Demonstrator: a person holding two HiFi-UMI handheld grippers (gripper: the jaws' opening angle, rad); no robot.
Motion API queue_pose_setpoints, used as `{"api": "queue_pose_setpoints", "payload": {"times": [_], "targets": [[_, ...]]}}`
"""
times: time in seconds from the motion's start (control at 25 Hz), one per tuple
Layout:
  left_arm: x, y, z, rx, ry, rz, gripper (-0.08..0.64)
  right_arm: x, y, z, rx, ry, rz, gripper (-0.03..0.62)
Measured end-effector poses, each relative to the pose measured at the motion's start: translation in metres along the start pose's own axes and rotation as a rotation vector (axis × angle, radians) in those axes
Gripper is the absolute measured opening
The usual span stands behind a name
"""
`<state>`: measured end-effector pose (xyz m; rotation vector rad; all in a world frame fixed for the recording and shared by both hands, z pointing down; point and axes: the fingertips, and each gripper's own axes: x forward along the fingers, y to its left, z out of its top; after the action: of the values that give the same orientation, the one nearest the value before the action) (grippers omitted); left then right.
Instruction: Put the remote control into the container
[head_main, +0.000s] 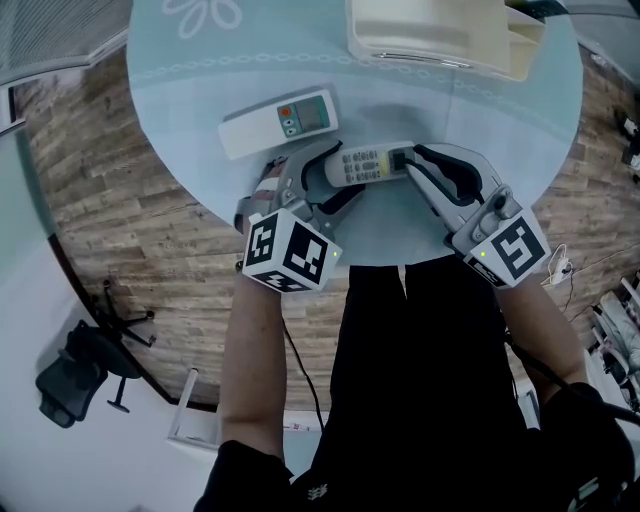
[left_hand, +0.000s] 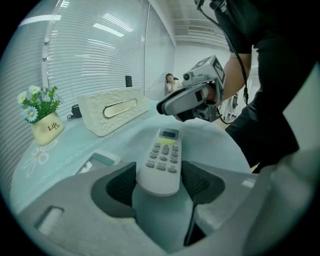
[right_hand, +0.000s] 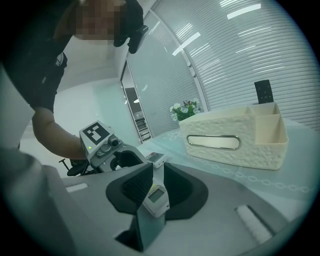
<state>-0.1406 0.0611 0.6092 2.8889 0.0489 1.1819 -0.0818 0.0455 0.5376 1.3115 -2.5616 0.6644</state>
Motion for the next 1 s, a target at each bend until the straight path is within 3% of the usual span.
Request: {"api": "queue_pose_setpoints", "payload": {"times": [0.36, 0.6, 0.84, 1.0], "targets": [[0.001, 0.004, 0.004, -0.074, 0.046, 0.009, 0.272, -0.007, 0.012, 0.003, 0.017, 0.007, 0.021, 0.071], [-0.006, 0.01, 0.007, -0.105, 0.042, 0.055, 0.272, -0.007, 0.029, -0.027, 0.173, 0.059, 0.056, 0.082], [-0.011, 0.013, 0.014, -0.097, 0.026, 0.072, 0.272, 0.003, 0.046, -0.04, 0.291, 0.115, 0.092, 0.135], [-0.017, 0.018, 0.024, -0.079, 0.011, 0.087, 0.271, 0.012, 0.045, -0.039, 0.41, 0.146, 0.105, 0.205]]}}
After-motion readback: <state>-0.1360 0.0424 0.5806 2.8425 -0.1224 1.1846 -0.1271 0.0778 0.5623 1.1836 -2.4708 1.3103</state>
